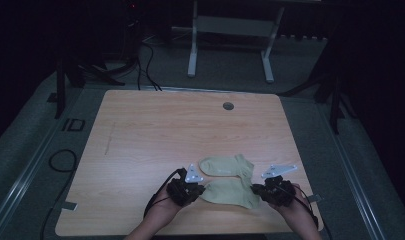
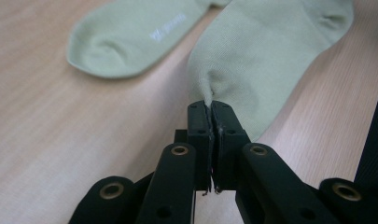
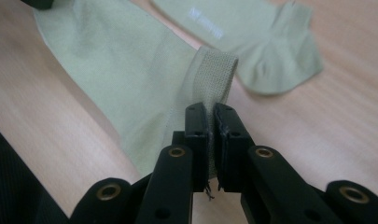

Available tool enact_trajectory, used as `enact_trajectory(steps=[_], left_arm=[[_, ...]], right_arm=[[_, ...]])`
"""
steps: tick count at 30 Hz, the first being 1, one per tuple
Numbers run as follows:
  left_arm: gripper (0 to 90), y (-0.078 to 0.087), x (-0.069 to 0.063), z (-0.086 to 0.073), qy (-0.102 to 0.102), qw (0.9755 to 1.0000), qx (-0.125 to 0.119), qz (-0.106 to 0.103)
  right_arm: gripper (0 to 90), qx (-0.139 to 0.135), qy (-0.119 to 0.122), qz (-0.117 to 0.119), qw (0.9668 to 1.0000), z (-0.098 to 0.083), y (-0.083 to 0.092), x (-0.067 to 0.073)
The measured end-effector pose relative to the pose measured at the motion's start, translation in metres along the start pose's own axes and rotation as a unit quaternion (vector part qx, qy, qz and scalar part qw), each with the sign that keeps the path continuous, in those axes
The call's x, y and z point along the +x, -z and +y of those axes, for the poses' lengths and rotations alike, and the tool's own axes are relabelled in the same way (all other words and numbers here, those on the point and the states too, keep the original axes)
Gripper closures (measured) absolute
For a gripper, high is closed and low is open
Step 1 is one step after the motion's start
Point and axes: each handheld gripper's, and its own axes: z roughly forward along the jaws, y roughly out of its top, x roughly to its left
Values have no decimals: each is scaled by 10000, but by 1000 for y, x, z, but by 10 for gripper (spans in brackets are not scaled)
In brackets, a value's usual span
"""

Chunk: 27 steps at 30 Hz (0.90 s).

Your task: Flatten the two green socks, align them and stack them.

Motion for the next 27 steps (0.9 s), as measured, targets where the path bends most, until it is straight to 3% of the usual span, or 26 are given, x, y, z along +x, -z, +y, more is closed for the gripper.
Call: enact_trajectory(steps=[11,15,20,27], left_arm=[[867,9,33,47,17,9997,-157,192],[867,2,44,59,9,9997,-101,203],[866,-10,58,66,76,9998,-36,185],[867,-31,61,59,140,9996,162,202]], right_arm=[[845,-222,-145,-112,9996,46,13,-32],[841,-93,-176,-199,9996,62,8,-47],[841,38,-243,-231,9994,71,0,-60],[841,310,-444,-217,9983,73,-25,-77]])
